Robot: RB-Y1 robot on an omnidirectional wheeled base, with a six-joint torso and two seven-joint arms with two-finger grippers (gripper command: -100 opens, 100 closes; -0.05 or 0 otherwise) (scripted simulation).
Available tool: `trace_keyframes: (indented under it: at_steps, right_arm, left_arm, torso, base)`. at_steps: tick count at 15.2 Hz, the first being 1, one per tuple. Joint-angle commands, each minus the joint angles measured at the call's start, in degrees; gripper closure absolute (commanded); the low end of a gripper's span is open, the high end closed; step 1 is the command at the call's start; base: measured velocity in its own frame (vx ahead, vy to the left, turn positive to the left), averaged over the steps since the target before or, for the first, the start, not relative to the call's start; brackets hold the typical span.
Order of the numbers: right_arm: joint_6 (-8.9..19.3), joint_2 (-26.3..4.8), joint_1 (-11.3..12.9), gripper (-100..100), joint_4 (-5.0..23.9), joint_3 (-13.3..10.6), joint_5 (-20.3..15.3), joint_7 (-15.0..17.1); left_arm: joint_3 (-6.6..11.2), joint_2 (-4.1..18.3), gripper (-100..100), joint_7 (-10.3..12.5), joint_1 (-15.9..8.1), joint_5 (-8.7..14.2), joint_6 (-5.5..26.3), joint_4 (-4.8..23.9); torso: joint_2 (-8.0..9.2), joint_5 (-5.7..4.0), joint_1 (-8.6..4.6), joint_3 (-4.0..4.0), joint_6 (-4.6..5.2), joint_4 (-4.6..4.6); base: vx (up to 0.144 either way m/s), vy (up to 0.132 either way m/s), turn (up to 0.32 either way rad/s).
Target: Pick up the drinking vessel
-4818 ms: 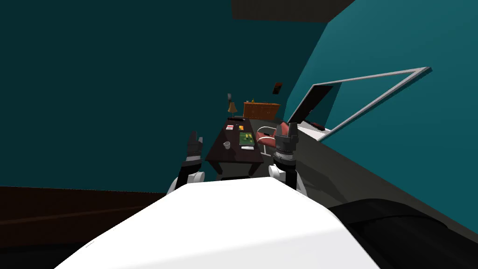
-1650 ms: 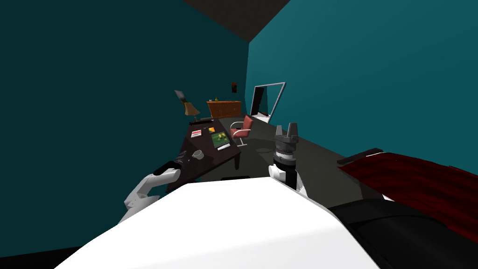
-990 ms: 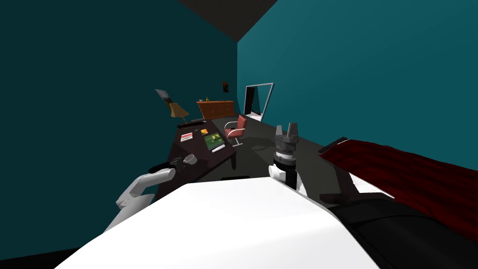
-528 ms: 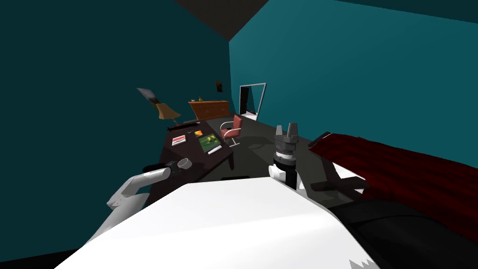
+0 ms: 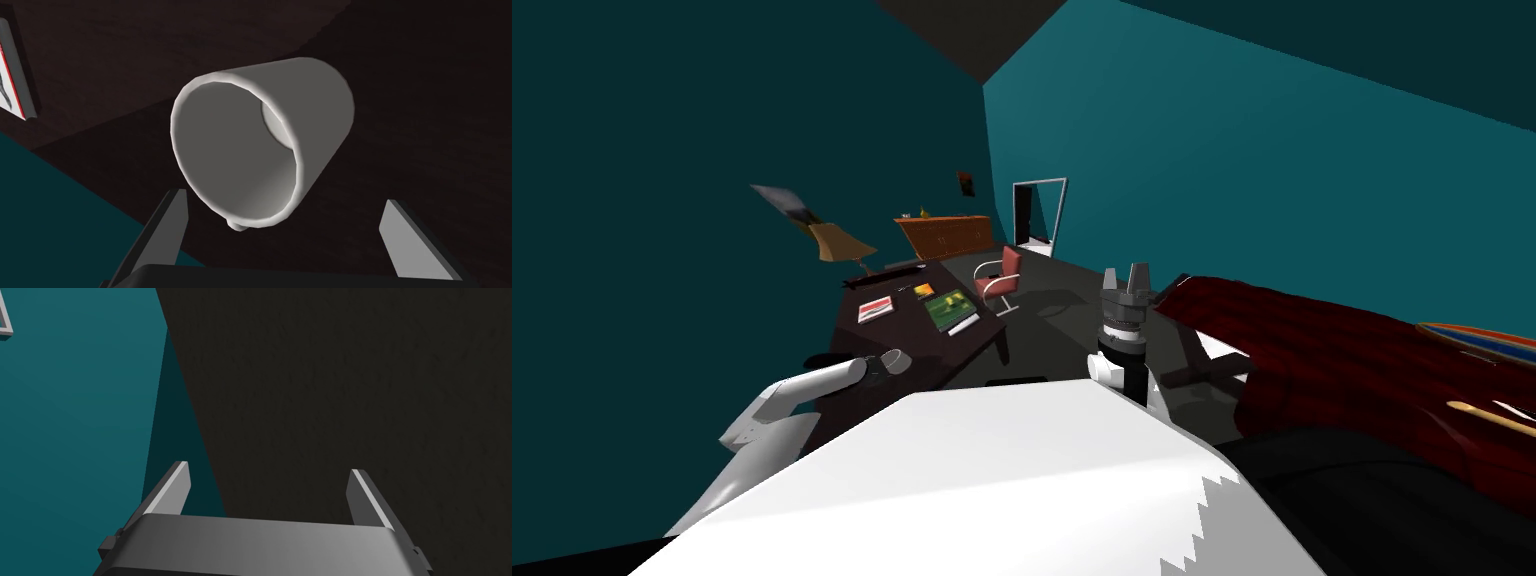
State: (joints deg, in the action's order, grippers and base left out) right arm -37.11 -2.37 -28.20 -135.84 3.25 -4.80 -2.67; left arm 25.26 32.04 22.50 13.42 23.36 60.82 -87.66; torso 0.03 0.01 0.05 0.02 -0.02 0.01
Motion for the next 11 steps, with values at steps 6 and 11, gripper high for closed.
trace_keyframes:
  at_steps: [6, 11]
  right_arm:
    - [0.0, 0.0, 0.0, 0, 0.0, 0.0, 0.0, 0.0]
    - [0.0, 0.0, 0.0, 0, 0.0, 0.0, 0.0, 0.0]
  left_arm:
    - [2.30, 1.4, -100, 2.5, -1.2, 2.0, 7.3, 3.3]
    - [4.31, 2.6, -100, 4.6, -2.1, 3.7, 12.9, 6.1]
  torso:
    - [0.00, 0.00, 0.01, 0.00, 0.03, 0.00]
    - [0.00, 0.01, 0.04, 0.00, 0.02, 0.00]
  base:
    - [-0.004, 0.007, -0.154]
    - [-0.004, 0.013, -0.145]
